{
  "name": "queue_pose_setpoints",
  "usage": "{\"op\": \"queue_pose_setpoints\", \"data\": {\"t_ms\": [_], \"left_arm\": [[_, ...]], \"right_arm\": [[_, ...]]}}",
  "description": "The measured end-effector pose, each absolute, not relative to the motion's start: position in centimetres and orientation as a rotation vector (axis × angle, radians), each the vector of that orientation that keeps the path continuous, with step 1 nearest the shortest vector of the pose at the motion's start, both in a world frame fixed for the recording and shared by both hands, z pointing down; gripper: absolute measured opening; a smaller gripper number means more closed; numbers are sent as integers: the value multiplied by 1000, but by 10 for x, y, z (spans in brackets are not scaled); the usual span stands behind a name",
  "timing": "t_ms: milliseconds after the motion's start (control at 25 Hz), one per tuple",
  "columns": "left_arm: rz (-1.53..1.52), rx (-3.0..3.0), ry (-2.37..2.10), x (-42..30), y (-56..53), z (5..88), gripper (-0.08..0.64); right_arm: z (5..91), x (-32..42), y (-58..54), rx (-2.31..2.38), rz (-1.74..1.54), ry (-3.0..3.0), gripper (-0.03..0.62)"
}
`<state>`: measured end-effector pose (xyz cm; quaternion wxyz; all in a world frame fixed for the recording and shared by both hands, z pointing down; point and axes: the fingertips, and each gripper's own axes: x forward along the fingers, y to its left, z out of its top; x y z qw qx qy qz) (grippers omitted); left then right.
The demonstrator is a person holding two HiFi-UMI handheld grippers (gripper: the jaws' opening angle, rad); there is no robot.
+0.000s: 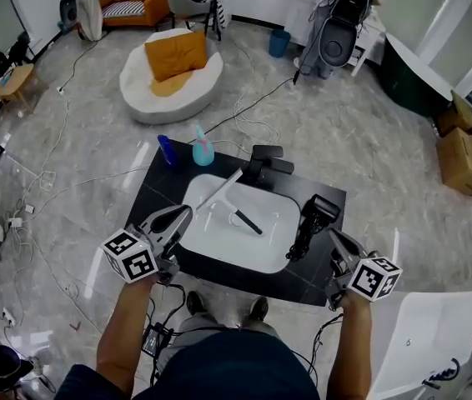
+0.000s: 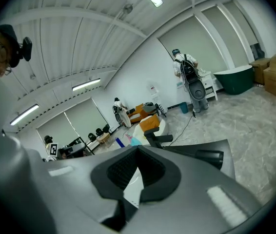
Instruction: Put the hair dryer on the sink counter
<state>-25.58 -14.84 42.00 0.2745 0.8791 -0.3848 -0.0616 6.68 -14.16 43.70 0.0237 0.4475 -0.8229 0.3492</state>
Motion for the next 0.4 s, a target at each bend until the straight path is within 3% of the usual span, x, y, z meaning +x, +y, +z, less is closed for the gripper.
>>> {"op": "queue_pose_setpoints", "data": {"t_ms": [400], "left_arm": [[-116, 2315, -952, -226, -127, 447, 6]], "right_arm": [[463, 52, -121, 1285, 1170, -2534, 8]]}}
